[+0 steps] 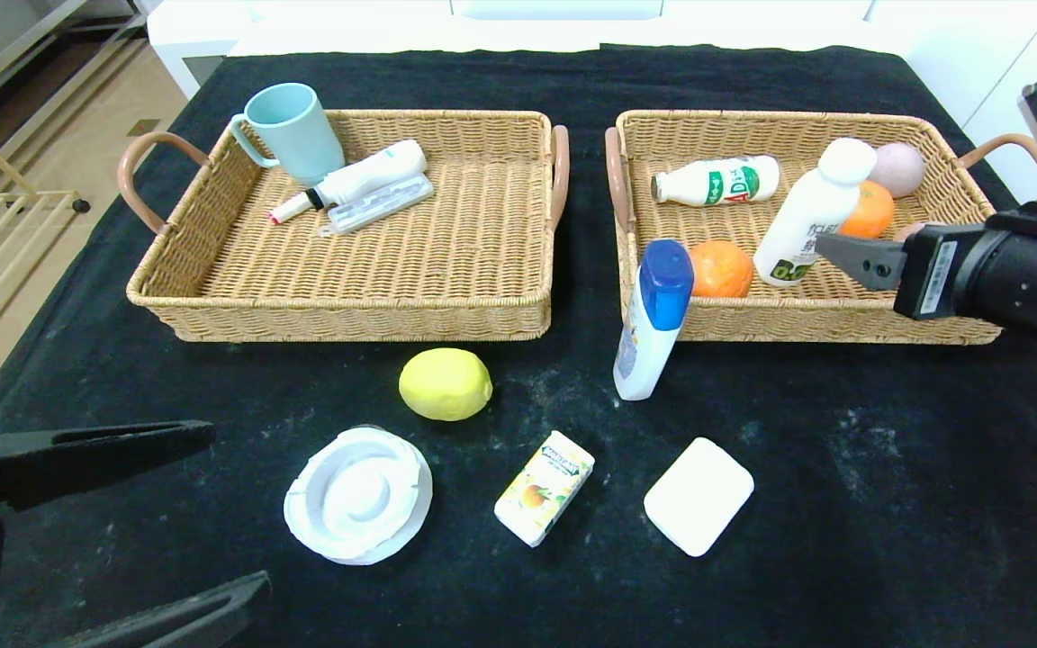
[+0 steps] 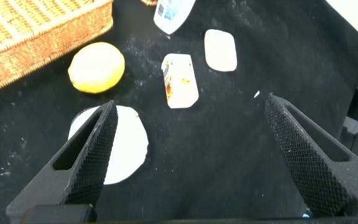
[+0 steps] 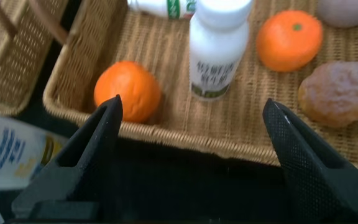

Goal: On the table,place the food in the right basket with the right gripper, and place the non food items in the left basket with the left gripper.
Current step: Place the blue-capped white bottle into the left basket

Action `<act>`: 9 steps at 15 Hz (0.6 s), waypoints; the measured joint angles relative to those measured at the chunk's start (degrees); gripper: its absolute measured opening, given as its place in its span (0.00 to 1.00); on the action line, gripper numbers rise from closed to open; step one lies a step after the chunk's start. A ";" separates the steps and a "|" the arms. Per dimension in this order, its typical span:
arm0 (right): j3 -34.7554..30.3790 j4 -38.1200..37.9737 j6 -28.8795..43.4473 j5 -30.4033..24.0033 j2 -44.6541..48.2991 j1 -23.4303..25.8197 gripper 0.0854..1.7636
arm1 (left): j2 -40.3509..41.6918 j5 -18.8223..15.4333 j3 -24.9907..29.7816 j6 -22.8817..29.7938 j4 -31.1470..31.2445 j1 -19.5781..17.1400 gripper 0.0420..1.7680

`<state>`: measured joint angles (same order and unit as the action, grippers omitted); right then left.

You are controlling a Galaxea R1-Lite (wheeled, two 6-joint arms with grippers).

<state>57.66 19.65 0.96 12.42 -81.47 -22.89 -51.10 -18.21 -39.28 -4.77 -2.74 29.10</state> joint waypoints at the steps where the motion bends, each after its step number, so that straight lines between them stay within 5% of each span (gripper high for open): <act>1: -2.99 0.60 -0.45 -0.18 1.56 -1.39 0.94 | 0.23 0.05 -0.02 0.00 -0.10 0.00 0.97; 9: -16.79 1.40 -1.69 -3.22 8.92 -15.58 0.96 | 1.46 0.11 -0.22 -0.60 0.16 0.00 0.97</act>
<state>40.88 21.05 -0.73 9.20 -72.55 -38.47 -49.64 -18.10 -39.50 -5.36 -2.58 29.10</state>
